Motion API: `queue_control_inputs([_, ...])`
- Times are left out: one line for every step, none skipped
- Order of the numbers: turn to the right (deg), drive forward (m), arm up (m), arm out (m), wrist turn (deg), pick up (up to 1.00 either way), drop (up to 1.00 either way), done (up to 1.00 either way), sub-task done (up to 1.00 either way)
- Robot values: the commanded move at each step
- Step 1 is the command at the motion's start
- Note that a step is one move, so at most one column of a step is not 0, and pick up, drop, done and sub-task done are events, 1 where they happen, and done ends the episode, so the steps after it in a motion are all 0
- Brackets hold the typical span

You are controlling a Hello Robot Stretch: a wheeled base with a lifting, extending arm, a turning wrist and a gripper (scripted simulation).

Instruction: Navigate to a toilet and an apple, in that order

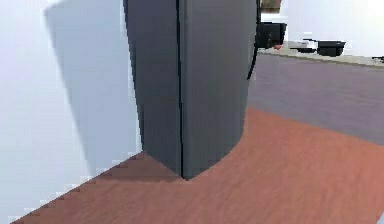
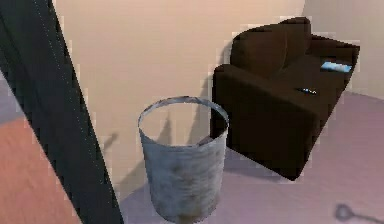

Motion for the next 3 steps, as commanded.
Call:
queue_control_inputs([0.0,0.6,0.0,0.0,0.0,0.0,0.0,0.0,0.0])
queue_control_inputs([39.0,0.0,0.0,0.0,0.0,0.0,0.0,0.0,0.0])
queue_control_inputs([0.0,0.75,0.0,0.0,0.0,0.0,0.0,0.0,0.0])
